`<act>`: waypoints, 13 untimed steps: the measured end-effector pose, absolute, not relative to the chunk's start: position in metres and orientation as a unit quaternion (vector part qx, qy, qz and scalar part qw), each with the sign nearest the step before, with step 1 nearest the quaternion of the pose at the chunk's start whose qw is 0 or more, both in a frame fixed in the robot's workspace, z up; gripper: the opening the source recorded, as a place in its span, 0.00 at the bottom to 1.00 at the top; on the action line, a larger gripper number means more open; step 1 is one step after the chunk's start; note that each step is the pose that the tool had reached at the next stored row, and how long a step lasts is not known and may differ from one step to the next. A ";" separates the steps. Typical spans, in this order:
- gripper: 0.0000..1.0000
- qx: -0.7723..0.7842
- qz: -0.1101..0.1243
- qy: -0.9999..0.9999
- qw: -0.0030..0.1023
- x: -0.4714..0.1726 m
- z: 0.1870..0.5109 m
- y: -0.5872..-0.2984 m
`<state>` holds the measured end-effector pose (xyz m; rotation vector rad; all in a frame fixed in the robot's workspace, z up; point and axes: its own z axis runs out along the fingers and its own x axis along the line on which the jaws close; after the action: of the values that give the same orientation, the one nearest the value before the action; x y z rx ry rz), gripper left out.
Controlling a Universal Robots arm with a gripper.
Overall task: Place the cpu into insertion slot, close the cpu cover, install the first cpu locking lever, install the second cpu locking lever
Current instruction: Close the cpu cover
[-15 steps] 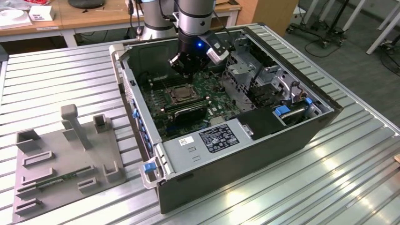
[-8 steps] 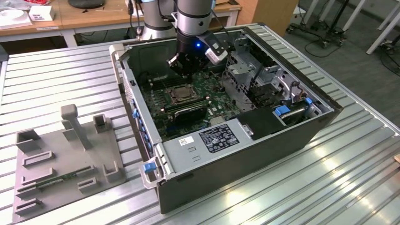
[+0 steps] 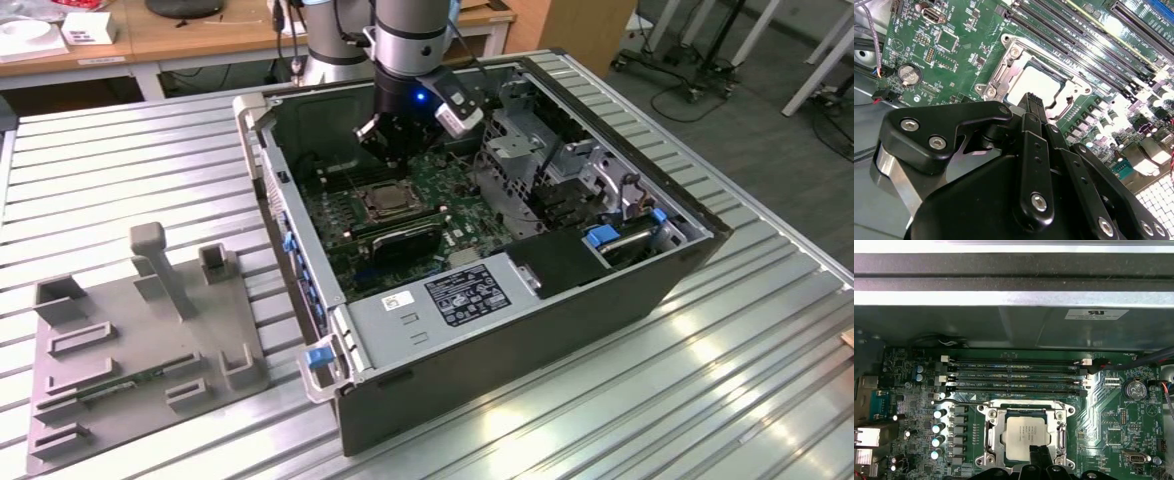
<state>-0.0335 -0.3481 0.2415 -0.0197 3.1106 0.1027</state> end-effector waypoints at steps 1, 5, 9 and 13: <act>0.10 -0.006 0.033 0.999 0.015 -0.034 0.241 -0.348; 0.10 -0.006 0.033 0.999 0.015 -0.035 0.241 -0.348; 0.10 -0.006 0.033 0.999 0.015 -0.038 0.241 -0.348; 0.10 -0.006 0.033 0.999 0.015 -0.041 0.241 -0.348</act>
<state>-0.0410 -0.3481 0.2414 -0.0197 3.1092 0.1027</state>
